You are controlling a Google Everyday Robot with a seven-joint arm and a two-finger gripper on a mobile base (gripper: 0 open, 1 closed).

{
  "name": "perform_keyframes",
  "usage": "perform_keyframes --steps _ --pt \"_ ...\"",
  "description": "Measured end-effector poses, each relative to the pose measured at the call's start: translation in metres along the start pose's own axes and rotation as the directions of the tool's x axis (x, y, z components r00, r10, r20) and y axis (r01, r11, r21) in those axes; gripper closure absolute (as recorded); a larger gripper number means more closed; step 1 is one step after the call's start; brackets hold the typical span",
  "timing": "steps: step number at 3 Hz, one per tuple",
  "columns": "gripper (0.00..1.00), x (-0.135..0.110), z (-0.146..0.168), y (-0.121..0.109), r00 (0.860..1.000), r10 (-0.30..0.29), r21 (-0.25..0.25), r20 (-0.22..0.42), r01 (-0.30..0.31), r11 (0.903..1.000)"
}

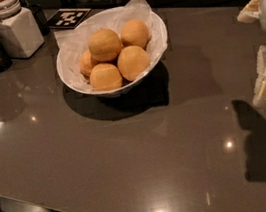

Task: Pick orange from white bowl

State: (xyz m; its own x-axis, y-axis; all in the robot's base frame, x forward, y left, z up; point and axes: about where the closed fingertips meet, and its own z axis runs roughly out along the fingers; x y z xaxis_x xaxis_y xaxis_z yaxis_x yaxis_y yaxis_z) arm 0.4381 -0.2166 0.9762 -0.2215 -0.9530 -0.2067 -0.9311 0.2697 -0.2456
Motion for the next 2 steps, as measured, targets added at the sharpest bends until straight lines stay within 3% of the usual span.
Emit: perform_keyframes --steps 1,2 --pt "0.00 0.000 0.000 0.000 1.000 0.000 0.000 0.000 0.000 1.0000" --pt "0.00 -0.015 0.004 -0.007 0.998 -0.013 0.000 -0.066 0.013 0.9999"
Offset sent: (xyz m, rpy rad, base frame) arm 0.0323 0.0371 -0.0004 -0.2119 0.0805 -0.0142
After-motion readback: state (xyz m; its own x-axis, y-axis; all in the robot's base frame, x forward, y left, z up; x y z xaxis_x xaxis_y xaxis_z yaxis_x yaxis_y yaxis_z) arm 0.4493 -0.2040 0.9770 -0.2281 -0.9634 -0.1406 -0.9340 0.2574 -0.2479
